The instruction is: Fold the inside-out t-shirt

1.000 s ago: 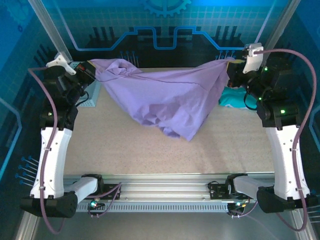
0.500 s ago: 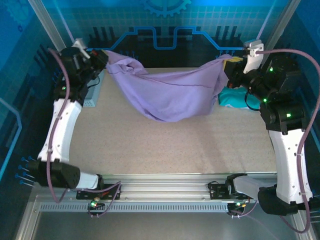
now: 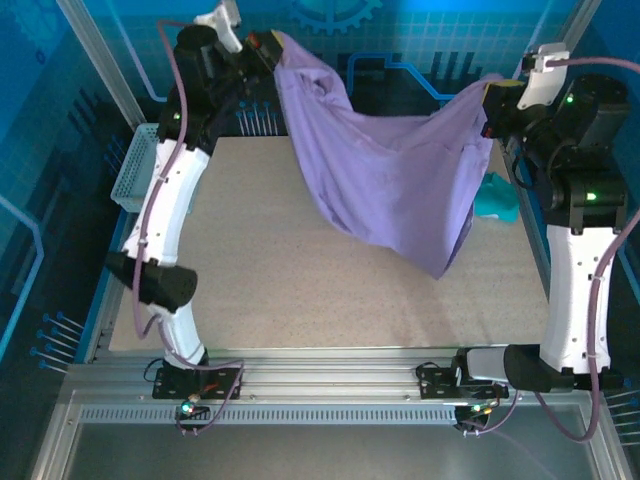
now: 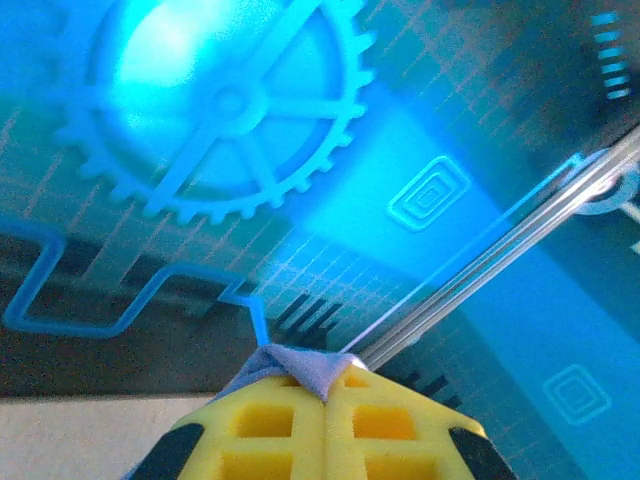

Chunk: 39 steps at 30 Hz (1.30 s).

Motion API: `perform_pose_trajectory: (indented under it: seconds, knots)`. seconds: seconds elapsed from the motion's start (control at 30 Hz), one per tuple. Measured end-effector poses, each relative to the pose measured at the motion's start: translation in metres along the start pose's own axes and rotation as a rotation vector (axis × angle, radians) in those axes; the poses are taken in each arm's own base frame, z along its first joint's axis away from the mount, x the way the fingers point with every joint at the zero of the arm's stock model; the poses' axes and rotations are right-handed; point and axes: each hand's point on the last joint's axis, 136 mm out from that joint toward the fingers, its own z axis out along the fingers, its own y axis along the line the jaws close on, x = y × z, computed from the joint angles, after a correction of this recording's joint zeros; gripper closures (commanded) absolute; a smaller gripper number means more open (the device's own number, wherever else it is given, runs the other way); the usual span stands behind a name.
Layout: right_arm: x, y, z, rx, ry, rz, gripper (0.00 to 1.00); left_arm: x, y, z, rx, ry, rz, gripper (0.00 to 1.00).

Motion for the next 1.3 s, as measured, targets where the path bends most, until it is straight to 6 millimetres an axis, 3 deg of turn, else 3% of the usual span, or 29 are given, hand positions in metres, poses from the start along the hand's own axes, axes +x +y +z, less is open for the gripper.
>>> perform_pose_trajectory:
  seconds: [0.1, 0.2, 0.3, 0.43, 0.5, 0.6, 0.67, 0.7, 0.77, 0.8, 0.87, 0.93, 1.0, 1.07, 1.1, 1.2, 1.3]
  knots:
    - [-0.028, 0.011, -0.021, -0.02, -0.077, -0.017, 1.0, -0.015, -0.017, 0.003, 0.056, -0.031, 0.04, 1.0]
    - [-0.04, 0.04, -0.046, -0.098, -0.129, -0.033, 1.0, -0.02, -0.013, -0.005, 0.043, -0.032, 0.053, 1.0]
    - [-0.024, 0.082, -0.061, -0.237, -0.121, -0.037, 1.0, -0.02, 0.029, -0.021, -0.058, -0.02, 0.034, 1.0]
    - [0.022, 0.141, -0.054, -0.427, -0.034, -0.029, 1.0, -0.01, 0.138, -0.049, -0.319, -0.012, -0.018, 0.92]
    - [0.062, 0.181, -0.036, -0.519, 0.06, -0.026, 1.0, 0.006, 0.198, -0.062, -0.458, 0.011, -0.05, 0.81]
    - [0.14, 0.25, 0.0, -0.628, 0.25, -0.01, 1.0, 0.039, 0.284, -0.087, -0.666, 0.08, -0.095, 0.56]
    - [0.214, 0.305, 0.031, -0.678, 0.426, -0.002, 0.98, 0.058, 0.328, -0.11, -0.788, 0.126, -0.124, 0.39]
    - [0.241, 0.324, 0.04, -0.689, 0.486, -0.002, 0.9, 0.066, 0.343, -0.121, -0.833, 0.141, -0.143, 0.34]
    - [0.319, 0.368, 0.053, -0.718, 0.66, -0.013, 0.68, 0.081, 0.366, -0.148, -0.916, 0.156, -0.16, 0.19]
    - [0.349, 0.382, 0.054, -0.73, 0.724, -0.027, 0.6, 0.09, 0.373, -0.163, -0.953, 0.162, -0.168, 0.1]
    - [0.403, 0.402, 0.049, -0.752, 0.85, -0.049, 0.5, 0.113, 0.373, -0.195, -1.009, 0.182, -0.187, 0.09]
    - [0.428, 0.401, 0.04, -0.758, 0.924, -0.072, 0.46, 0.13, 0.359, -0.221, -1.015, 0.185, -0.195, 0.09]
    - [0.427, 0.389, 0.034, -0.757, 0.933, -0.07, 0.4, 0.142, 0.335, -0.238, -0.967, 0.161, -0.202, 0.09]
    - [0.419, 0.354, 0.029, -0.72, 0.934, -0.052, 0.35, 0.16, 0.312, -0.252, -0.902, 0.157, -0.209, 0.1]
    - [0.414, 0.333, 0.029, -0.69, 0.927, -0.042, 0.34, 0.172, 0.303, -0.256, -0.878, 0.17, -0.208, 0.09]
    - [0.406, 0.243, 0.04, -0.51, 0.911, 0.031, 0.34, 0.23, 0.279, -0.268, -0.817, 0.289, -0.194, 0.1]
    - [0.423, 0.138, 0.05, -0.255, 0.934, 0.159, 0.33, 0.296, 0.272, -0.296, -0.825, 0.456, -0.21, 0.11]
